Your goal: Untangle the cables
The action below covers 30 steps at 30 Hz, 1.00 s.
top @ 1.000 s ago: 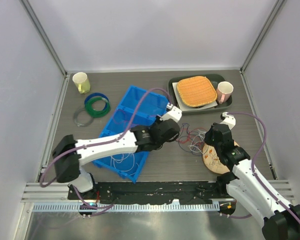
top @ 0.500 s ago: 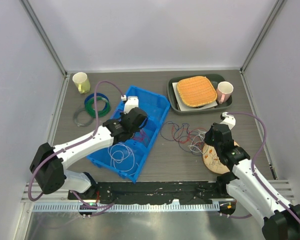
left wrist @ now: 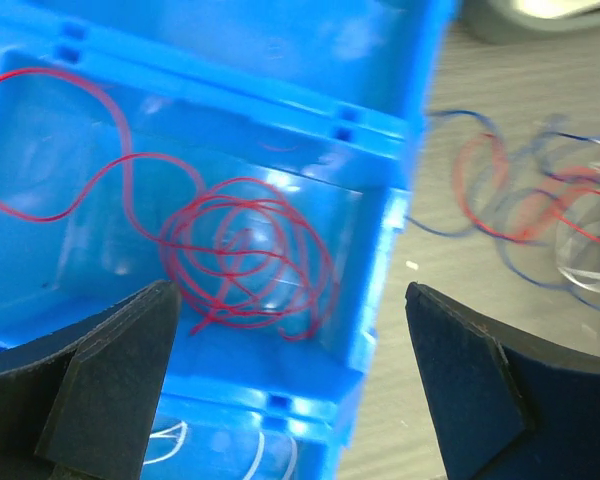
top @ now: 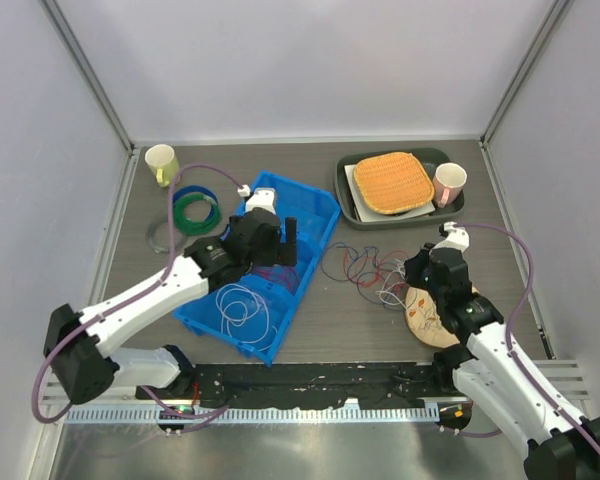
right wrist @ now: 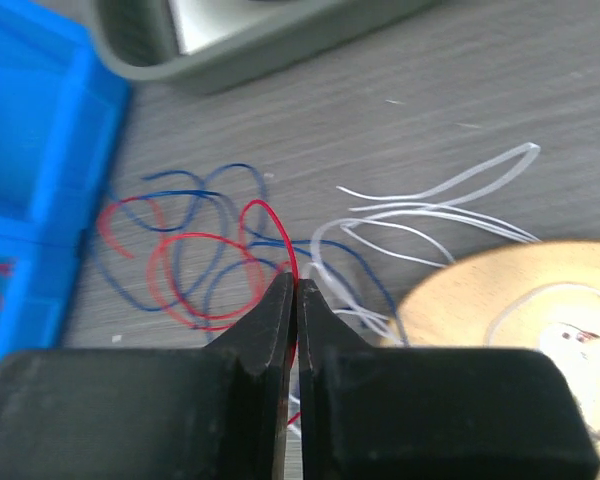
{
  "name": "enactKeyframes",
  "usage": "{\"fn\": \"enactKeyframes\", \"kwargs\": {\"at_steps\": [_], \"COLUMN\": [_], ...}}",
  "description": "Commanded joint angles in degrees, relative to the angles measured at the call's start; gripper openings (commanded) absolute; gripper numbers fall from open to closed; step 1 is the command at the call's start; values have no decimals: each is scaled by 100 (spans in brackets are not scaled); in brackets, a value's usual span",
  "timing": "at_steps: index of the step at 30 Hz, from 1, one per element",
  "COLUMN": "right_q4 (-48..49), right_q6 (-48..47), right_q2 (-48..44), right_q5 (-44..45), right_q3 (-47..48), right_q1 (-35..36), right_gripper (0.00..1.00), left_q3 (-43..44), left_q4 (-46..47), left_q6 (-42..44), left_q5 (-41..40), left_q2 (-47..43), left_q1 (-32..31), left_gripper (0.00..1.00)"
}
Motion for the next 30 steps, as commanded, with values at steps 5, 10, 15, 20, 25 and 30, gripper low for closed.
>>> {"fn": "enactKeyframes", "kwargs": {"at_steps": [5,10,15,20,25,30], "right_q4": [1422,1449,2036,2310,2433,2408], "right_q6": [49,155,567,1042,1596,1606], "right_q2": [-79,642,1091,1171,812,-41], "right_q5": [-2195,-3241,-4226,-4035,-2937,-2303], "right_q3": [867,2064,2777,2970,2735,2391], "right_q1": [-20,-20,-11,-2,-11,-11], "right_gripper": [4,1,1,1,1,1], "left_q3": [-366,-429,-156,2,-103,-235], "left_q4": [1409,2051,2368,2649,2974,3440], "left_q6": [1049,1444,1612,1717,1683,1551], "left_q5": [2814,3460,3644,3392,2161,1772], "left_q2": [-1029,-1047,-767,-354,24,560], "left_q1": [-18,-280,-430,-624,-957,-1002], "left_gripper": [100,100,100,100,100,100]}}
